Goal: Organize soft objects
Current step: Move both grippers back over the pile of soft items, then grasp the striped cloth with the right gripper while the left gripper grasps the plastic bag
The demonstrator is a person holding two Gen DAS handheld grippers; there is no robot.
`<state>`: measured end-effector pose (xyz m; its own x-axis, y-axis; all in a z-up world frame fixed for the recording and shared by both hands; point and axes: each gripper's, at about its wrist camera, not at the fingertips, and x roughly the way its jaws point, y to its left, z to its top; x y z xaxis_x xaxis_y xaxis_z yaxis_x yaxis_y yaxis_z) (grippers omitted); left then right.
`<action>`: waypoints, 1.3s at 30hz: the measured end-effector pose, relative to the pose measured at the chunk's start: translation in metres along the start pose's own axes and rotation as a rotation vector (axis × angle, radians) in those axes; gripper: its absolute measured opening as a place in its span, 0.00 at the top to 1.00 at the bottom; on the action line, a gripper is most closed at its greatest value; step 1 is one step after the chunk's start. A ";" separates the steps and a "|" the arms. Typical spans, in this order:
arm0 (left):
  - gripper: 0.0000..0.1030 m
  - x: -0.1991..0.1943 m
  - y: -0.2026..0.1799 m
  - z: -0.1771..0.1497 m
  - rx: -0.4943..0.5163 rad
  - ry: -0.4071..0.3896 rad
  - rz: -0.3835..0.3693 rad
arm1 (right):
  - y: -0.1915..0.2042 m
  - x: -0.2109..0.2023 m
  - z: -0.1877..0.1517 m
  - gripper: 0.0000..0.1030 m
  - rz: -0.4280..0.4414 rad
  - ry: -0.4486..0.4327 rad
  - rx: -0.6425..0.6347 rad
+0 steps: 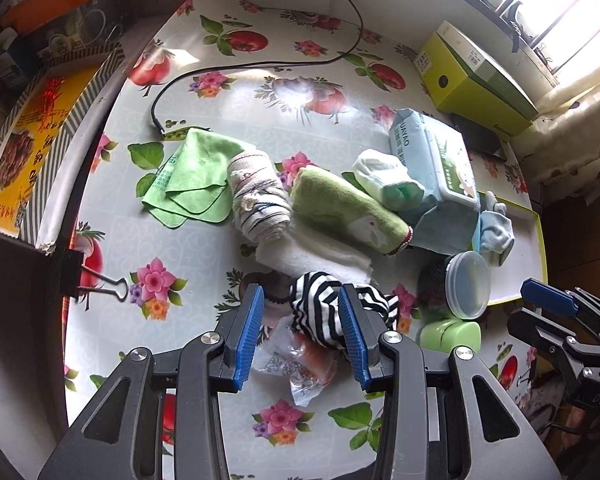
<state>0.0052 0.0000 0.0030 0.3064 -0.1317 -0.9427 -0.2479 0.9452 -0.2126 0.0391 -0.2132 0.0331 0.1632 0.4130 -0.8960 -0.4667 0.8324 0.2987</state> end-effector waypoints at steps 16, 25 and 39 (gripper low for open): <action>0.61 0.013 0.052 -0.016 -0.127 0.044 0.032 | 0.058 0.094 0.013 0.47 0.065 0.201 -0.183; 0.61 0.020 0.075 -0.025 -0.195 0.065 0.033 | 0.074 0.140 0.017 0.49 0.019 0.298 -0.260; 0.61 0.040 0.047 -0.023 -0.116 0.135 -0.058 | 0.049 0.071 0.046 0.87 0.062 0.106 -0.163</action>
<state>-0.0155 0.0320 -0.0508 0.1987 -0.2310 -0.9524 -0.3398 0.8953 -0.2880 0.0678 -0.1263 -0.0012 0.0415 0.4138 -0.9094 -0.6090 0.7320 0.3053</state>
